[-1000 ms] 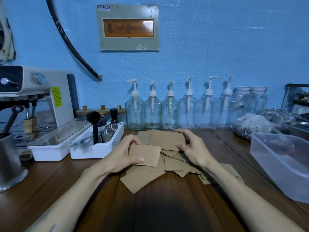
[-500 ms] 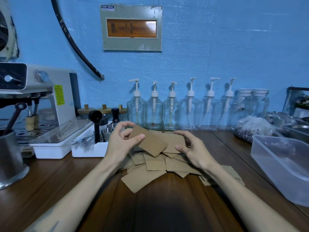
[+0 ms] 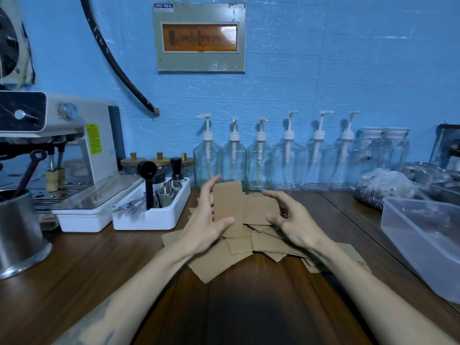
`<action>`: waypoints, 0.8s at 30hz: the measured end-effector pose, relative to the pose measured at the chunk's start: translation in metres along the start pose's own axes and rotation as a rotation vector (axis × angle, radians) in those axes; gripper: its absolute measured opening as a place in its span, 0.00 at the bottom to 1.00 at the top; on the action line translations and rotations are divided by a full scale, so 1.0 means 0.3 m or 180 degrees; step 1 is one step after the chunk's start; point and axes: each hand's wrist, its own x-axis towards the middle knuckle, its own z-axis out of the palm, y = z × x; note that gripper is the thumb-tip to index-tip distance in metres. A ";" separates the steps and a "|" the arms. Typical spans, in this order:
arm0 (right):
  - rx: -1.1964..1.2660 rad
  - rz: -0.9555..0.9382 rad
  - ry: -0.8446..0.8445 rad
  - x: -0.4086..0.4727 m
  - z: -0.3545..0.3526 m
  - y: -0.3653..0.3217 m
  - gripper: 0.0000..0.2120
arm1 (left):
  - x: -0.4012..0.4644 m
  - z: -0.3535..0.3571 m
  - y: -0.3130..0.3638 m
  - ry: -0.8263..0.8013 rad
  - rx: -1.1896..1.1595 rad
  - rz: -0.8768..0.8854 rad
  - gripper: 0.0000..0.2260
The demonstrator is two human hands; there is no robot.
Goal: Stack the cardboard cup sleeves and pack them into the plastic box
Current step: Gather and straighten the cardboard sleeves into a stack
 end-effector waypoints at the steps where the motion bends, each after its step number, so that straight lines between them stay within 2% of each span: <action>1: 0.0014 0.0008 0.0001 0.000 -0.002 -0.001 0.26 | -0.005 0.010 -0.009 -0.0149 -0.0002 -0.0028 0.44; 3: 0.0034 0.0023 -0.0002 -0.002 -0.003 -0.001 0.26 | -0.010 0.017 -0.026 -0.0309 0.0039 -0.0141 0.46; 6: 0.0087 0.0031 -0.0006 -0.008 -0.003 -0.004 0.27 | -0.005 -0.003 -0.019 -0.0116 0.0113 -0.0226 0.43; 7: 0.0081 0.0017 0.0005 -0.008 -0.003 -0.004 0.27 | 0.002 -0.019 -0.010 0.0026 0.0023 -0.0201 0.38; 9: 0.0050 -0.0016 0.0005 -0.008 -0.002 -0.006 0.27 | 0.015 -0.051 0.011 0.0278 -0.0260 -0.0067 0.24; 11: 0.0061 -0.0026 -0.0003 -0.006 -0.002 -0.005 0.26 | 0.021 -0.072 0.025 0.0453 -0.0078 0.0149 0.13; 15: 0.0015 -0.0037 -0.0018 -0.011 -0.008 -0.010 0.26 | 0.022 -0.066 0.008 0.0244 0.0591 0.0382 0.10; 18: -0.0022 -0.0031 -0.0053 -0.013 -0.009 -0.018 0.25 | 0.023 -0.041 -0.009 0.0032 0.0933 0.0337 0.15; 22: 0.0046 -0.0061 -0.0126 -0.020 -0.011 -0.037 0.25 | 0.016 0.010 -0.050 0.0040 0.1458 -0.0105 0.39; 24: 0.0111 -0.0074 -0.0169 -0.024 -0.012 -0.043 0.26 | 0.017 0.024 -0.067 0.0105 0.1321 -0.0214 0.46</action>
